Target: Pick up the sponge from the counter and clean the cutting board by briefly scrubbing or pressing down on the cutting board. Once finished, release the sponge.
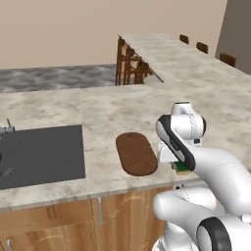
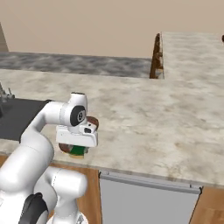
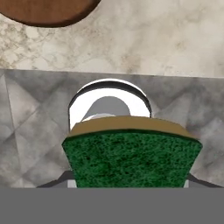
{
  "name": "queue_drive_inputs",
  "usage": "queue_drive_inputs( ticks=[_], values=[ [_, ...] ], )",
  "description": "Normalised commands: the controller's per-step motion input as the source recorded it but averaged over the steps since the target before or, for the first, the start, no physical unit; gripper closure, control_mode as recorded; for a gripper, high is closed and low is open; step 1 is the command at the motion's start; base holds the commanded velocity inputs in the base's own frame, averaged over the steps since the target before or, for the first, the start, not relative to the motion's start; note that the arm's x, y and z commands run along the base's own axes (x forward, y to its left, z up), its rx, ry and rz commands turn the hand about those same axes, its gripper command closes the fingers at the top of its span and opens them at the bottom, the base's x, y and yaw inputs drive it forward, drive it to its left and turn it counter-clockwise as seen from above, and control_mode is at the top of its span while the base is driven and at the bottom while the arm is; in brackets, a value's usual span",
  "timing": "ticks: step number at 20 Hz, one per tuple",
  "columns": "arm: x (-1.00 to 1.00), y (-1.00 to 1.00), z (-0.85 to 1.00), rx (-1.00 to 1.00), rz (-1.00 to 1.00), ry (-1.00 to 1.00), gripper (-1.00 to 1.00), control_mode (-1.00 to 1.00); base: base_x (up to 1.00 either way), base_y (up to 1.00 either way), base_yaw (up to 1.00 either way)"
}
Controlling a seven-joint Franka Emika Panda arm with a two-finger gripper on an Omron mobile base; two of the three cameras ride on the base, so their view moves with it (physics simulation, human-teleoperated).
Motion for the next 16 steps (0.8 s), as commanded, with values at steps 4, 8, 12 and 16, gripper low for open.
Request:
queue_drive_inputs(
  ticks=[4, 8, 12, 16],
  values=[
    [0.00, 0.00, 0.00, 0.00, 0.00, 0.00, 1.00, 1.00, -0.01, 0.73, 0.00],
    [0.00, 0.00, 0.00, 0.00, 0.00, 0.00, 1.00, 1.00, 0.13, -0.02, 0.00],
    [0.00, 0.00, 0.00, 0.00, 0.00, 0.00, 1.00, 1.00, 0.34, -0.12, 0.00],
    [0.00, 0.00, 0.00, 0.00, 0.00, 0.00, 1.00, 1.00, 0.35, -0.02, 0.00]
  ],
)
